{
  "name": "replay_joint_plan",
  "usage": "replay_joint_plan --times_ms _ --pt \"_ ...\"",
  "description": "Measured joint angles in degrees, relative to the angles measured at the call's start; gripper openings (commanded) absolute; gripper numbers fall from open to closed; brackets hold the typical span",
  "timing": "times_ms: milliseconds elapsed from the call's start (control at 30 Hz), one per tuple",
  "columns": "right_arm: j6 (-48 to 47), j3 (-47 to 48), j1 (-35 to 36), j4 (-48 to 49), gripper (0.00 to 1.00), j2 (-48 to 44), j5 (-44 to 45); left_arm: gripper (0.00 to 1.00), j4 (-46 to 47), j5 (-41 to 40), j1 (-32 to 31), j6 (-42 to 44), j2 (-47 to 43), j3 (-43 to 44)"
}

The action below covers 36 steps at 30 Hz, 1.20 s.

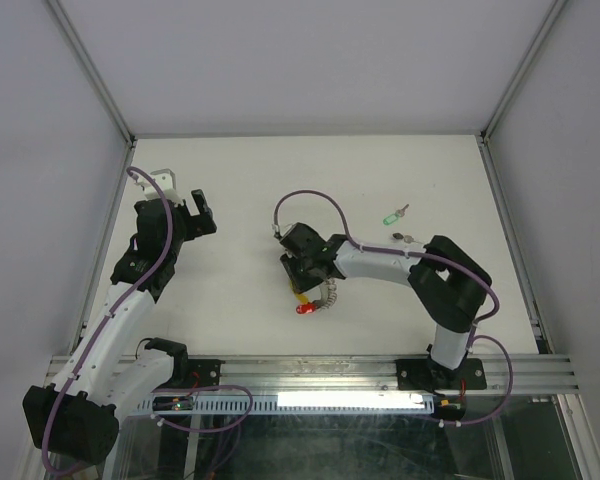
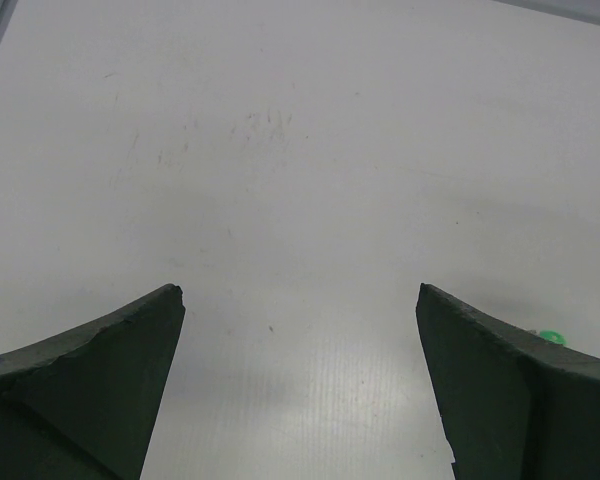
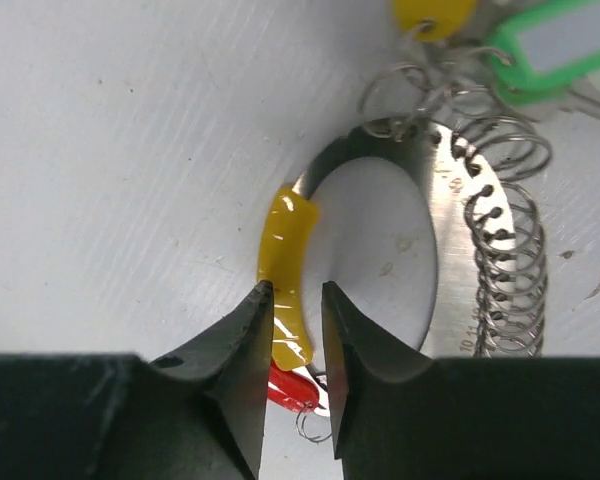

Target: Put the keys on the keyring

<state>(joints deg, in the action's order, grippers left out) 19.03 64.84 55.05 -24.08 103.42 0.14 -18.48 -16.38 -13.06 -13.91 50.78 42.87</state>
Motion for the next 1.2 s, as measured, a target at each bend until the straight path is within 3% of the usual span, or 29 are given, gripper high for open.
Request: replay_joint_plan --times_ms 500,967,1200 --pt "-0.1 -1.7 -0.1 -0.1 0.64 -8.0 4.9 0.99 0.0 0.7 0.0 0.0 0.0 0.0" --pt "0.6 2.9 1.7 -4.0 0.53 -4.0 9.5 0.99 0.0 1.9 0.0 0.0 0.0 0.0" --pt "-2.3 5.9 1.5 -4.1 0.56 -0.9 3.8 0.99 0.0 3.0 0.0 0.0 0.0 0.0"
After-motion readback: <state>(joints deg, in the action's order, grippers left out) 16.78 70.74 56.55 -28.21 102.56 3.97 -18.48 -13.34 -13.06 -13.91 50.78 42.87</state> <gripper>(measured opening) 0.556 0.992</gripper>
